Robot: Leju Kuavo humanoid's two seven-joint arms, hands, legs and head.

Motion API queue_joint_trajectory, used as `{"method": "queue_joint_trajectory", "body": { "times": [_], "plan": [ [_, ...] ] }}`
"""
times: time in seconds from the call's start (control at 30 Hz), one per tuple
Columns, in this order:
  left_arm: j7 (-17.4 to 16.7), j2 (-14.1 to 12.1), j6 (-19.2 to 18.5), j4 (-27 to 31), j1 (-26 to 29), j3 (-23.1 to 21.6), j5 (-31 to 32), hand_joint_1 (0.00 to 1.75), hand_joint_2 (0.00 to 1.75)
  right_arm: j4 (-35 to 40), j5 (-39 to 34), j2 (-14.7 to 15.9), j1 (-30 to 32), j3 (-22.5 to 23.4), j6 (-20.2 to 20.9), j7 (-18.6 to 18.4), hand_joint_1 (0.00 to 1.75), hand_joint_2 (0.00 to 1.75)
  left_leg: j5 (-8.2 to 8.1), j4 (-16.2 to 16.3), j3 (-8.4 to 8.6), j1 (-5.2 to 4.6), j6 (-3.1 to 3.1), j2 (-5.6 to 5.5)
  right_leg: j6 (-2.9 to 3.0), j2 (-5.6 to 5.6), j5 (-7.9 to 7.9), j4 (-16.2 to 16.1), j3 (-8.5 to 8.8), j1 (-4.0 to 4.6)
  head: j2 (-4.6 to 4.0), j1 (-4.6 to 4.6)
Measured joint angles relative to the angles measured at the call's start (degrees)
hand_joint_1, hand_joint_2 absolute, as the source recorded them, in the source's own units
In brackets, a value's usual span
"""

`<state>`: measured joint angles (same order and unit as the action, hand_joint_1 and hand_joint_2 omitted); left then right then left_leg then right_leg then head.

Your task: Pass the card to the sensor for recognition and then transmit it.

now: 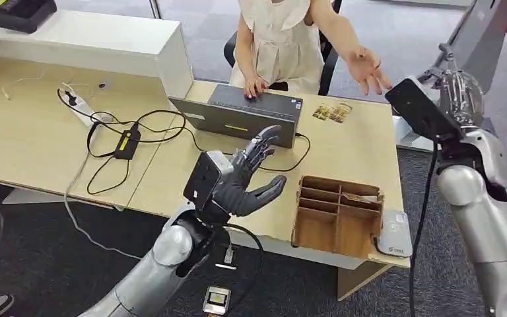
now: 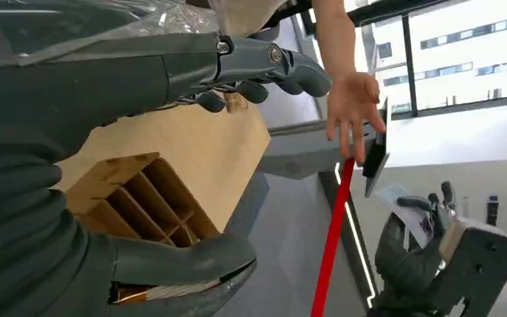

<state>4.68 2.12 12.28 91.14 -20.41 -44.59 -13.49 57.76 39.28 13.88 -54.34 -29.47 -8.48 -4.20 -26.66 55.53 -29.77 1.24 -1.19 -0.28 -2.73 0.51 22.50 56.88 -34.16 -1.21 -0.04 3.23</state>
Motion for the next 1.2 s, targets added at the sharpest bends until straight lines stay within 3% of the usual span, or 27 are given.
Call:
{"method": "queue_joint_trajectory", "body": {
  "times": [0.5,0.87,0.9,0.93,1.03,1.07,1.1,1.13,1.2],
  "plan": [
    [-1.18,0.28,0.74,-1.16,-0.87,-0.57,-0.15,0.00,1.75,-20.08,-0.20,-9.20,-8.21,-5.24,-1.73,0.00,1.75,1.75,0.00,0.00,0.00,0.00,0.00,0.00,0.00,0.00,0.00,0.01,-0.01,0.01,0.00,0.00],
    [-1.60,0.26,1.40,-1.22,-0.86,-0.70,0.04,0.00,1.75,-26.42,-0.72,-12.98,-8.85,-6.16,-2.93,-0.46,1.75,1.75,0.00,0.01,0.00,0.00,0.00,0.00,0.00,-0.01,0.00,0.01,-0.02,0.01,0.00,-0.02],
    [-1.60,0.26,1.42,-1.25,-0.86,-0.72,0.04,0.00,1.75,-26.81,-0.72,-13.24,-8.93,-6.25,-2.93,-0.46,1.73,1.75,0.00,0.01,0.00,0.00,0.00,0.00,0.00,-0.01,0.00,0.01,-0.02,0.01,0.00,-0.02],
    [-1.60,0.26,1.42,-1.25,-0.86,-0.72,0.04,0.00,1.75,-27.05,-0.72,-13.37,-8.97,-6.31,-2.93,-0.46,1.57,1.75,0.00,0.01,0.00,0.00,0.00,0.00,0.00,-0.01,0.00,0.01,-0.02,0.01,0.00,-0.02],
    [-1.64,0.26,1.70,-1.38,-0.84,-0.72,0.11,0.00,1.75,-28.01,-0.94,-13.79,-9.13,-6.45,-3.50,-0.41,1.61,1.75,0.00,0.02,0.00,0.00,0.00,0.00,0.00,-0.01,0.00,0.01,-0.02,0.01,0.00,0.00],
    [-1.64,0.26,1.94,-1.38,-0.84,-0.74,0.13,0.00,1.75,-28.36,-1.20,-13.88,-9.17,-6.47,-3.74,-0.39,1.52,1.75,0.00,0.02,0.01,0.00,0.00,0.00,0.00,-0.01,0.00,0.01,-0.01,0.01,0.00,-0.02],
    [-1.68,0.26,2.08,-1.38,-0.84,-0.74,0.13,0.00,1.75,-28.71,-1.42,-13.94,-9.22,-6.49,-3.96,-0.39,0.24,1.75,0.00,0.02,0.00,0.00,0.00,0.00,0.00,-0.01,0.00,0.01,-0.01,0.01,0.00,-0.02],
    [-1.75,0.22,2.10,-1.38,-0.82,-0.74,0.13,0.00,1.75,-28.96,-1.66,-14.03,-9.27,-6.51,-4.09,-0.39,0.00,1.75,0.00,0.02,0.00,0.00,0.00,0.00,0.00,-0.01,0.00,0.00,-0.01,0.01,0.00,-0.02],
    [-1.83,0.15,2.16,-1.38,-0.79,-0.74,0.13,0.00,1.75,-29.56,-2.16,-14.16,-9.41,-6.55,-4.57,-0.39,0.00,1.75,0.00,0.02,0.01,0.00,0.00,0.00,0.00,-0.01,0.00,0.00,-0.02,0.01,0.00,0.00]
  ]
}}
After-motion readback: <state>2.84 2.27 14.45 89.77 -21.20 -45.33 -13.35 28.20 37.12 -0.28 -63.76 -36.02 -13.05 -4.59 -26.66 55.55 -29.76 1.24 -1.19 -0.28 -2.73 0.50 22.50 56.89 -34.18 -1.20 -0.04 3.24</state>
